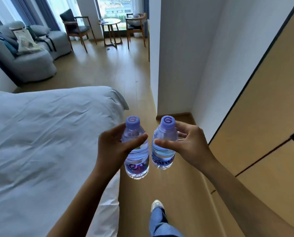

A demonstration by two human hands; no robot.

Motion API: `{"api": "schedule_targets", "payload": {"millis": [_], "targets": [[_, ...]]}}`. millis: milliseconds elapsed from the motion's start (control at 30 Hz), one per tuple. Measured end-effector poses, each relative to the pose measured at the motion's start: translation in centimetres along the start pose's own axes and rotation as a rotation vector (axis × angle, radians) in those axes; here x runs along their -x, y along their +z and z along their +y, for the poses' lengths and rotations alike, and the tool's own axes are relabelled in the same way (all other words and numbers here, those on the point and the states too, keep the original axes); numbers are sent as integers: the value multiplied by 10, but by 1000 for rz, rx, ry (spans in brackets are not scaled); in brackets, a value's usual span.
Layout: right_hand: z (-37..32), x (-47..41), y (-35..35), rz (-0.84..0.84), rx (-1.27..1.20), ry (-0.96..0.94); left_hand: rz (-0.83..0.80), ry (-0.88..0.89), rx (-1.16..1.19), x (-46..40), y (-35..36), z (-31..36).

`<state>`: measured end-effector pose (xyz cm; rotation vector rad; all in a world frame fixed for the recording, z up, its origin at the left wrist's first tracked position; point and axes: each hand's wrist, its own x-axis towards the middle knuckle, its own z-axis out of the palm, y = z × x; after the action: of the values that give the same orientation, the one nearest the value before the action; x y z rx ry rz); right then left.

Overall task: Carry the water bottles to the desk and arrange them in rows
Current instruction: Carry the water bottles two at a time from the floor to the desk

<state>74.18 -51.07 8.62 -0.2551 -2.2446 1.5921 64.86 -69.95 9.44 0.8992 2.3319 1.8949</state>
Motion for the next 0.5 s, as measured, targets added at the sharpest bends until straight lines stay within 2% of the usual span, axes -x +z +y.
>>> {"api": "schedule_targets", "payload": {"millis": [267,500], "targets": [[18,-209,-10,-29,18,-46,61,39,-7,-199,10,-44],[57,-375,17,-46,29,-46,103,33,-22,-349,1,-120]]}}
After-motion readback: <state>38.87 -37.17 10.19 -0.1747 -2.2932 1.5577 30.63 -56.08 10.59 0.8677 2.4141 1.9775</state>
